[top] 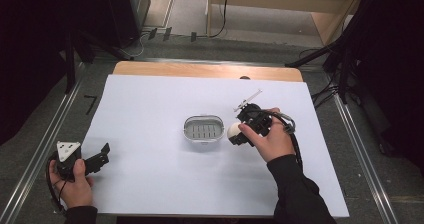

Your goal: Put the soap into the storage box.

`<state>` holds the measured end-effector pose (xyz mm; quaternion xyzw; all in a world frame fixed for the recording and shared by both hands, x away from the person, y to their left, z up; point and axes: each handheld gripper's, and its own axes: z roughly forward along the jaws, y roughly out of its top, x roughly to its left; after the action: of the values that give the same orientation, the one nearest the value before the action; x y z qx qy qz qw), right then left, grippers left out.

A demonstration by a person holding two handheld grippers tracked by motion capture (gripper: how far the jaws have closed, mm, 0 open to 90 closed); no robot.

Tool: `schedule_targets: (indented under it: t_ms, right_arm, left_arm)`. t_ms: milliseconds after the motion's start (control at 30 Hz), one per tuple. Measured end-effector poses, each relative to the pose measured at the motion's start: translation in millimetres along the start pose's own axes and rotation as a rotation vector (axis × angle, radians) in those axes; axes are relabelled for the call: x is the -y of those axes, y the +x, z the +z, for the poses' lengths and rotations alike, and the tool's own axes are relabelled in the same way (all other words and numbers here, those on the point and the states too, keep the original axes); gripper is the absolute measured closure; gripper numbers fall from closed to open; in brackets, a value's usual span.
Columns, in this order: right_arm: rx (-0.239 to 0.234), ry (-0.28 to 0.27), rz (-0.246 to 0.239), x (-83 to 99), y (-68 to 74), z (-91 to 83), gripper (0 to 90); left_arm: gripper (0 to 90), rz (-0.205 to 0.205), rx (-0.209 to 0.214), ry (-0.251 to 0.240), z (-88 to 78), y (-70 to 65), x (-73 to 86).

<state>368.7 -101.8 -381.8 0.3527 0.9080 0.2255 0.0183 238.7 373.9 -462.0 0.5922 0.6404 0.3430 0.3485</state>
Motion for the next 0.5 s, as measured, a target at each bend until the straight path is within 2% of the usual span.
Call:
schedule_targets:
  t_ms: [500]
  right_arm:
    - [-0.016,0.008,-0.035,-24.2,13.0,11.3,24.1]
  left_arm:
    - [7.7,0.002,0.002,0.001,0.0,0.1,-0.1]
